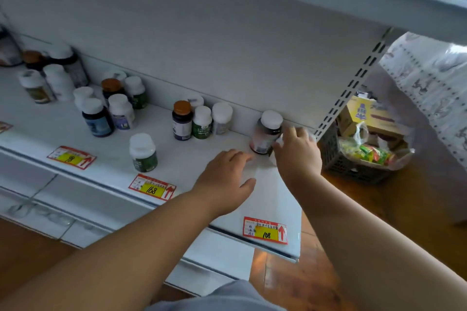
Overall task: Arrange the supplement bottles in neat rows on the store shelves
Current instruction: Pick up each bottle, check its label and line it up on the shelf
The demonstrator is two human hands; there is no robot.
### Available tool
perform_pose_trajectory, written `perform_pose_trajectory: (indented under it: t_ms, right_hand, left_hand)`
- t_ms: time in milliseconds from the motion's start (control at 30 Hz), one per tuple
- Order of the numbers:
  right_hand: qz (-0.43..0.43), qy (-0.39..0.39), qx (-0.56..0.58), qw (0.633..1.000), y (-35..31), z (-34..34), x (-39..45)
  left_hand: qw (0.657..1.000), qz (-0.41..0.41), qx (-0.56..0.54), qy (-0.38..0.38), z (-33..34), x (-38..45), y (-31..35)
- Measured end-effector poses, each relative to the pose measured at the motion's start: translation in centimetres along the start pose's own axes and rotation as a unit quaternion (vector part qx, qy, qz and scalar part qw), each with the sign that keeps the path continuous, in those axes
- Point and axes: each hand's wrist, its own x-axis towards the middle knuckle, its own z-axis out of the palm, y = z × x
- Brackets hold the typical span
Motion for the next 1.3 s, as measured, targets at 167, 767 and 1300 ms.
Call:
perform_pose_trajectory:
  t_ms: [167, 767, 1300]
  right_hand:
    - [-0.005, 0.003, 0.032, 0.999, 0.4, 0.0, 0.5]
    - [0.062, -0.107, 0.421, 0.899, -8.9, -4.7, -5.2]
    - [-0.021, -0.147, 0.288, 0.946, -19.5, -0.8, -6.9]
  left_hand:
    - [0.999, -0.027, -0.019, -0.031, 0.4, 1.0, -0.3]
    - [0.975, -0.059, -0.182, -0.109, -6.5, -0.5, -7.5]
    - [0.949, 0.149, 0.214, -0.177, -14.4, -0.3, -15.8]
